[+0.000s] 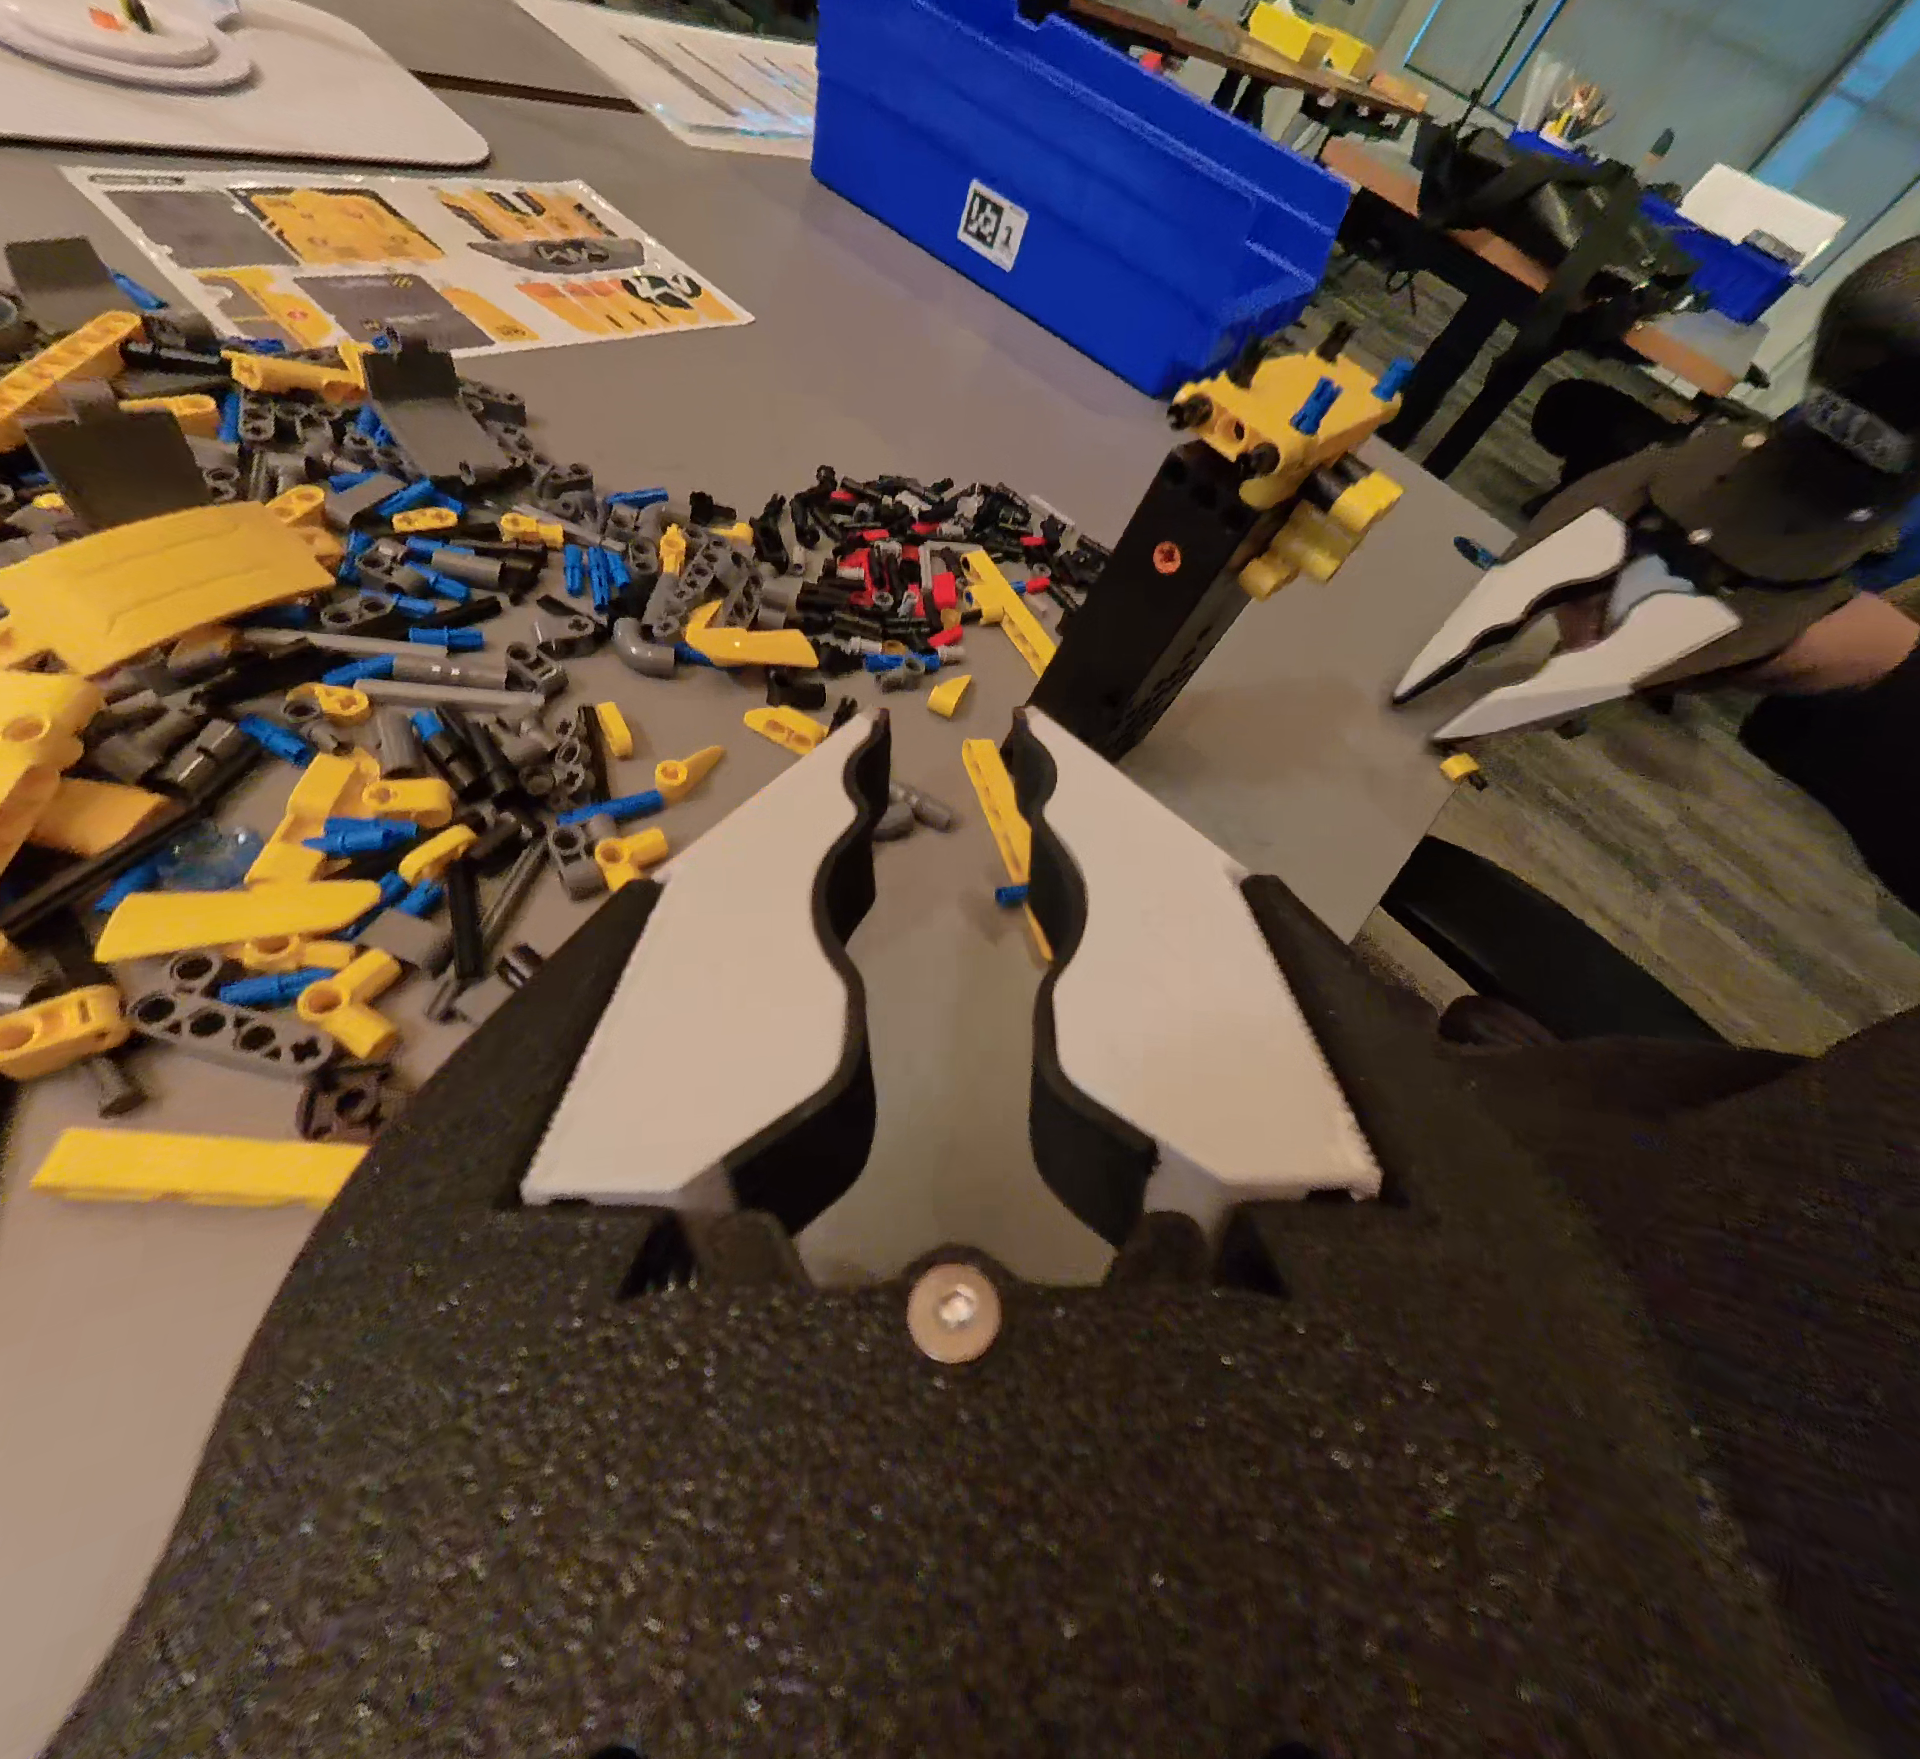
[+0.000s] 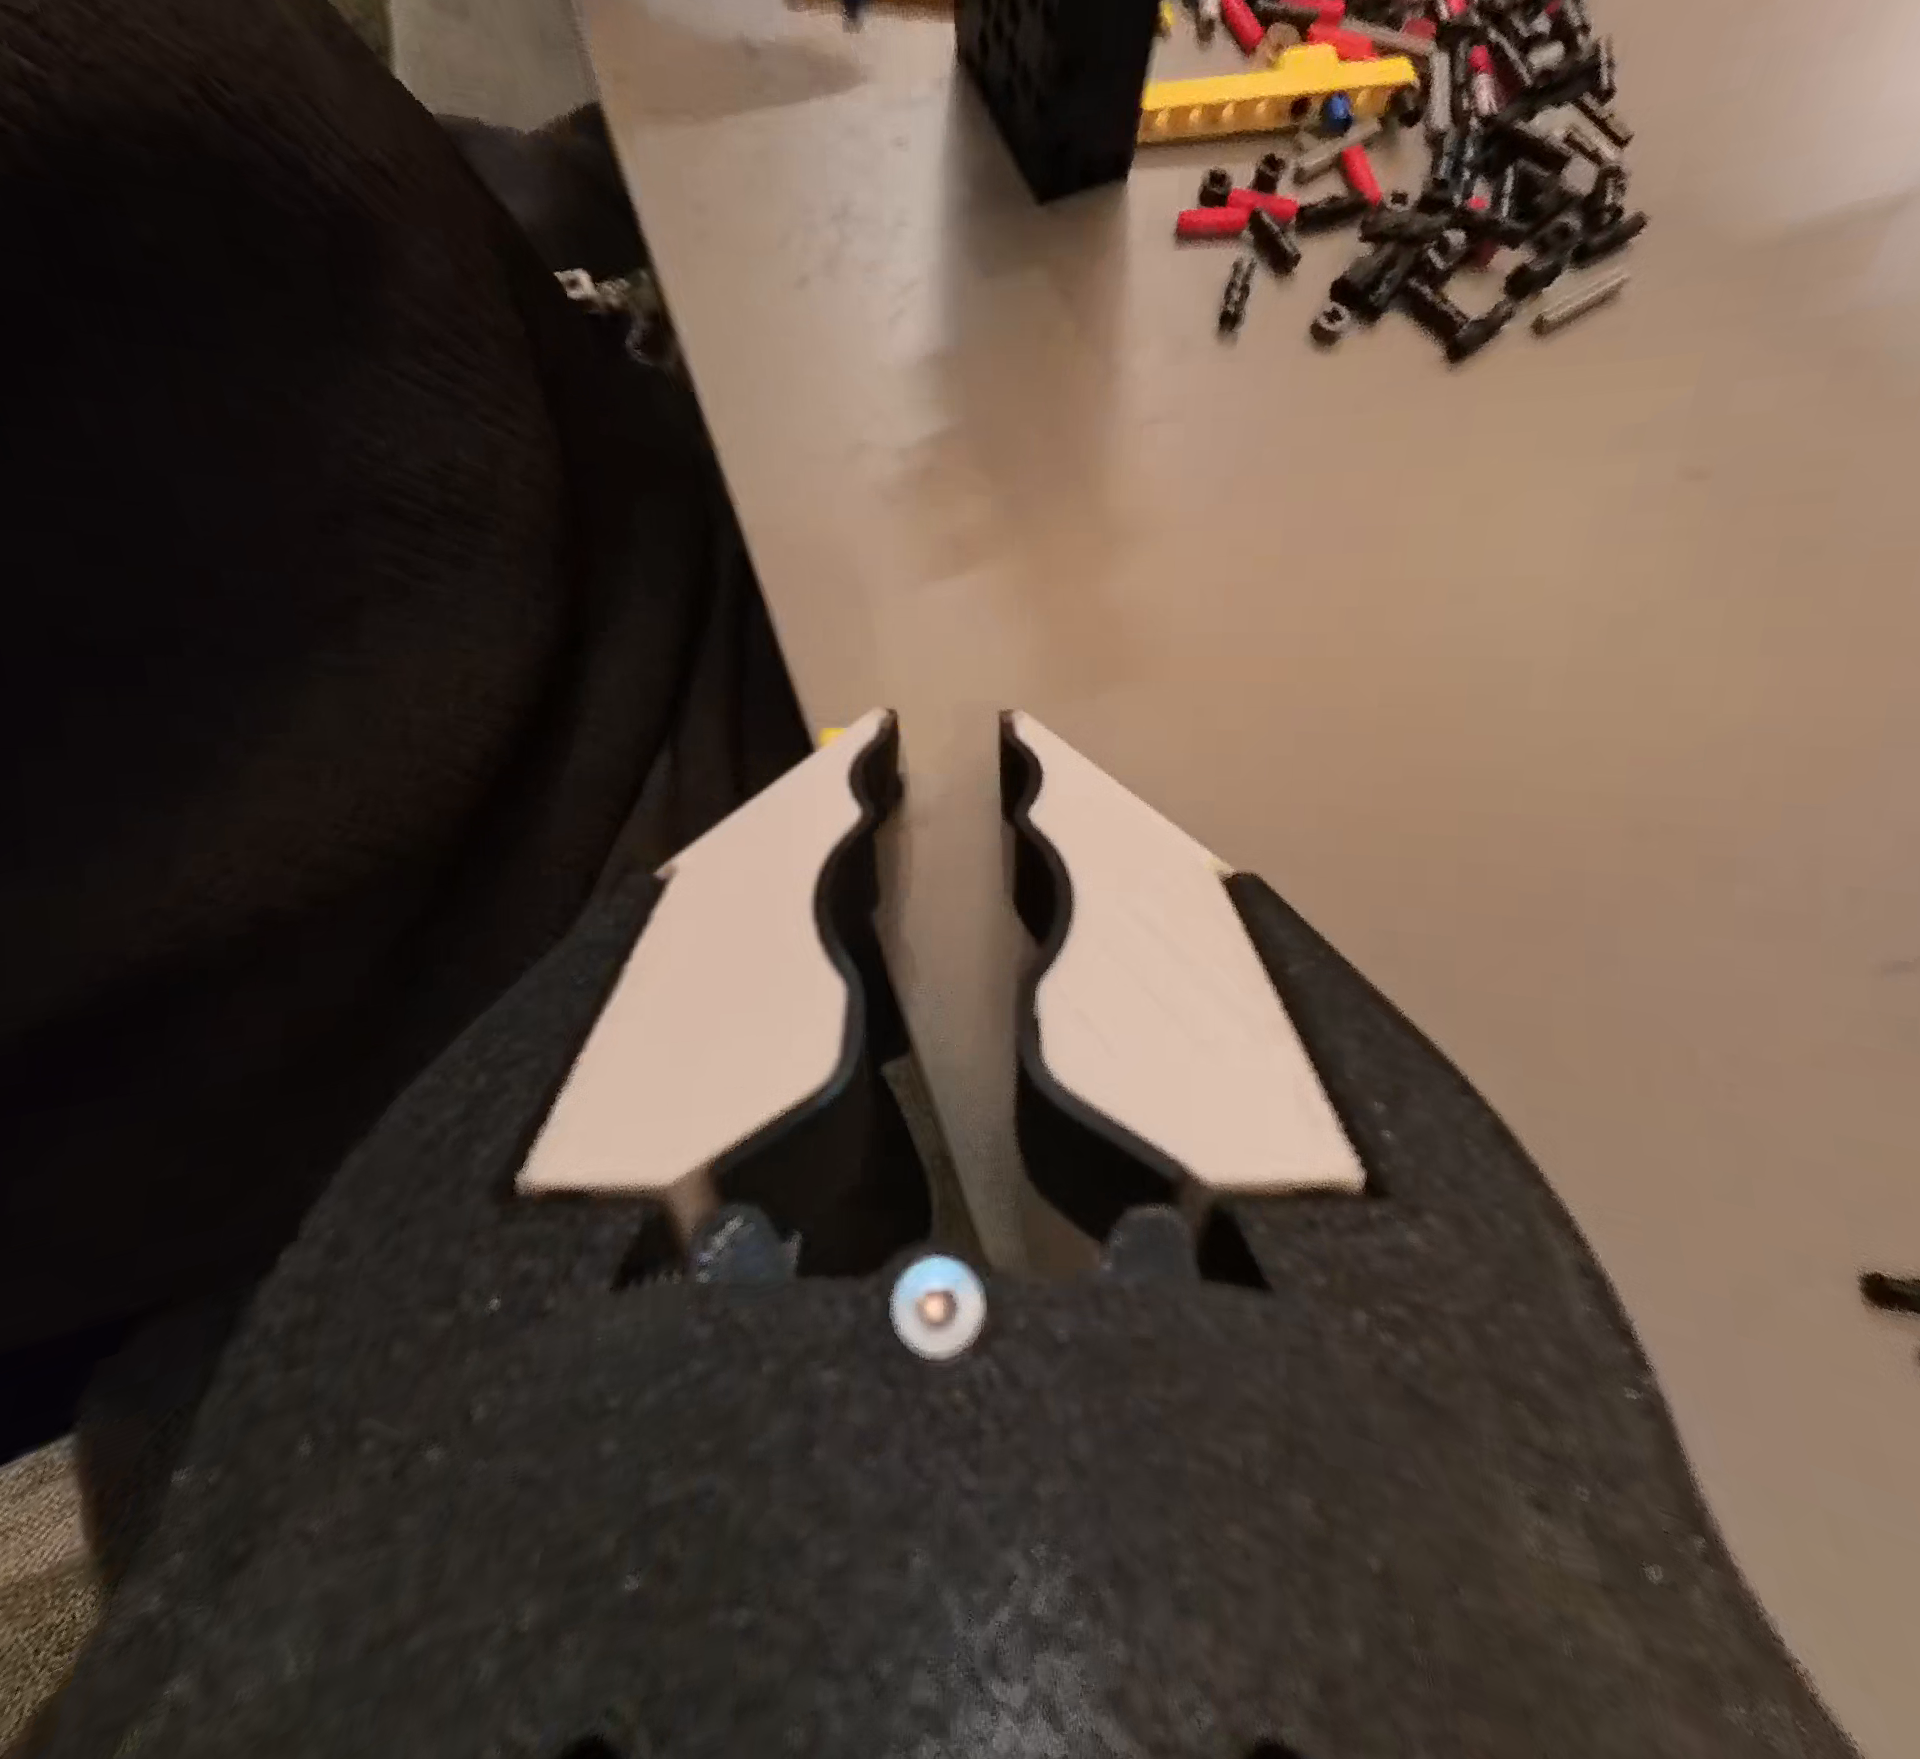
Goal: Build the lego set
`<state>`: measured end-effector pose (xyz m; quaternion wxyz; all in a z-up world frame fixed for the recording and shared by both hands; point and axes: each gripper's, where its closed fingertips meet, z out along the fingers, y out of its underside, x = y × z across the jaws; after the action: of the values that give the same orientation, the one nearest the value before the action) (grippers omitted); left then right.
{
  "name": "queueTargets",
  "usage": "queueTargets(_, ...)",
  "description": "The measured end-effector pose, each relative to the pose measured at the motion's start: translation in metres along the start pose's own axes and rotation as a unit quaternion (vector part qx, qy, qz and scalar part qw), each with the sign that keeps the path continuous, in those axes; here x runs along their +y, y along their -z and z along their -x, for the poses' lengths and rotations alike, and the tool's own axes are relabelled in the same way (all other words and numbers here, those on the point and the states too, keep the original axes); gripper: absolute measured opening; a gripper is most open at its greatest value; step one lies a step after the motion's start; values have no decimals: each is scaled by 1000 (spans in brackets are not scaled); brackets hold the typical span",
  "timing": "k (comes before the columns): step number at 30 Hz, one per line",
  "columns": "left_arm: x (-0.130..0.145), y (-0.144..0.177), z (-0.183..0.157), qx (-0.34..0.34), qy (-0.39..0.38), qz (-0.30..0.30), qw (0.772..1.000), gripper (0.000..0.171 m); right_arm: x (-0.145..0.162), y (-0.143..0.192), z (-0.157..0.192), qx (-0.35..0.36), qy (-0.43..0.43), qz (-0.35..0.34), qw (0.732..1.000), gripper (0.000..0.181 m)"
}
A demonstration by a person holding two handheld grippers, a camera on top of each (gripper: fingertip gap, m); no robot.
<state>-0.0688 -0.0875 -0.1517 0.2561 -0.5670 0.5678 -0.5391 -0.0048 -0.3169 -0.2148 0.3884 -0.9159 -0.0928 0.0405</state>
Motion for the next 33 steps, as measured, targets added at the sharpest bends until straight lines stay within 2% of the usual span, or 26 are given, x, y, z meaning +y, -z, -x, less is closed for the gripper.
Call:
queueTargets(1, -2, -1, 0, 2, 0, -2, 1000, 23, 2, -2, -5, 6, 0, 7, 1000, 16)
queueTargets(4, -8, -5, 5, 0, -1, -5, 1000, 23, -8, 1, -7, -22, -31, -28, 999, 16)
queueTargets(7, -11, -6, 7, 4, -2, -10, 1000, 23, -16, 13, 7, -74, -66, -50, 994, 33)
queueTargets(12, -16, -14, 15, 7, 2, -15, 1000, 23, 6, 6, 25, -55, -34, 16, 998, 48)
queueTargets(14, -20, -18, 18, 9, 10, -8, 1000, 23, 3, 3, 20, -36, -23, 8, 999, 47)
queueTargets(18, -28, -22, 18, 23, 20, 7, 1000, 23, 3, 0, 10, -26, -13, 1, 1000, 11)
queueTargets(20, -27, -22, 18, 18, 14, 16, 1000, 23, 0, -3, 4, -25, -25, -11, 999, 10)
queueTargets(23, -17, -19, 16, 2, 0, 37, 999, 23, -4, -7, -12, 1, -38, -18, 999, 10)
queueTargets(27, 15, -15, -10, 14, -11, 93, 995, 23, -14, -17, -36, 52, -49, -25, 997, 10)
queueTargets(30, 43, -14, -19, -19, -61, 144, 987, 24, -27, -28, -39, 61, -42, -35, 997, 10)
queueTargets(33, 59, -15, -17, -66, -116, 174, 976, 24, -42, -36, -35, 63, -30, -51, 996, 10)
